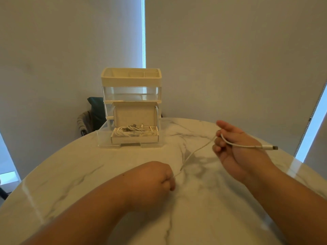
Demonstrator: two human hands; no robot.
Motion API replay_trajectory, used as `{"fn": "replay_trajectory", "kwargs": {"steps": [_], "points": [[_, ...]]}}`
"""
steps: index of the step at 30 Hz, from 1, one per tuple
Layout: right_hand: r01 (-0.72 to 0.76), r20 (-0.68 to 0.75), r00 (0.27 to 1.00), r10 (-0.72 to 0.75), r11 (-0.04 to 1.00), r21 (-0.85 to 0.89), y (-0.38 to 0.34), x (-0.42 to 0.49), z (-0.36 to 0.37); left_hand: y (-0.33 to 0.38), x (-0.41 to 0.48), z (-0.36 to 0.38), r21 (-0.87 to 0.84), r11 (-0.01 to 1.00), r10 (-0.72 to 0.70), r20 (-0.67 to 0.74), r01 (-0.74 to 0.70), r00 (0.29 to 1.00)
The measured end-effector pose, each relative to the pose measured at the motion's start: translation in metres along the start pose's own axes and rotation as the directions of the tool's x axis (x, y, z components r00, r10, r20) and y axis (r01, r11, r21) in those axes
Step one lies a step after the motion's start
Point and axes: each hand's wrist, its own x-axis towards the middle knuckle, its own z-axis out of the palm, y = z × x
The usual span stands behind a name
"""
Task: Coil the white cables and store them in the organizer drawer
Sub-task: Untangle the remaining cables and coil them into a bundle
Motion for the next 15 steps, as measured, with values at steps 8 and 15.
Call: {"fn": "replay_trajectory", "kwargs": {"steps": [8, 15], "points": [[0.008, -0.214, 0.976, -0.041, 0.988, -0.155, 0.003, 0.03, -0.036, -0.02, -0.008, -0.014, -0.381, 0.913, -0.182, -0.056, 0.147, 0.982], [0.304, 0.36, 0.932, 0.048, 0.441, -0.845, 0.034, -0.024, -0.004, -0.018, -0.006, -0.01, -0.477, 0.871, -0.166, -0.056, 0.12, 0.985]]}}
